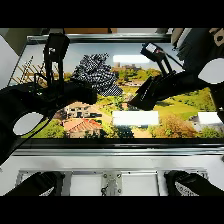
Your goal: Fold the clothes and pants, and hang the long-sleeved shirts on hangers.
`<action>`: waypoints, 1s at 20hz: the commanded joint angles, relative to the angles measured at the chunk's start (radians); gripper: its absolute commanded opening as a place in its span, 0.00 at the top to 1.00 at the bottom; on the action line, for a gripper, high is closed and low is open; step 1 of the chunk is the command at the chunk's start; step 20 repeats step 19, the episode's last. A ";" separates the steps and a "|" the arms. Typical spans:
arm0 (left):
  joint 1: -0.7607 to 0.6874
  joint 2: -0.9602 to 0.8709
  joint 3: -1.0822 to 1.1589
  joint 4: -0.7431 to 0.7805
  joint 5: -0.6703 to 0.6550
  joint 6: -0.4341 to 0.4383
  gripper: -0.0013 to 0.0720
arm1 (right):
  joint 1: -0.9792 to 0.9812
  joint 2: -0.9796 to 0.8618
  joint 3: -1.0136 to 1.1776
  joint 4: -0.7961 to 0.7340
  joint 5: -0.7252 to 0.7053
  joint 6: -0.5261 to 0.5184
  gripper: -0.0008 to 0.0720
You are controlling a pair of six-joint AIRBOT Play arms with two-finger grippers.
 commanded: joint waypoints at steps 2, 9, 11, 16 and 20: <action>-0.001 -0.001 0.000 0.000 -0.001 0.000 0.96 | 0.023 -0.008 -0.038 -0.021 0.005 0.012 0.18; -0.001 -0.001 0.000 0.000 0.000 0.000 0.96 | 0.023 -0.008 -0.038 -0.021 0.004 0.011 0.96; -0.001 -0.001 0.000 0.000 0.000 0.000 0.96 | 0.023 -0.008 -0.038 -0.021 0.004 0.011 0.96; -0.001 -0.001 0.000 0.000 0.000 0.000 0.96 | 0.023 -0.008 -0.038 -0.021 0.004 0.011 0.96; -0.001 -0.001 0.000 0.000 0.000 0.000 0.96 | 0.023 -0.008 -0.038 -0.021 0.004 0.011 0.96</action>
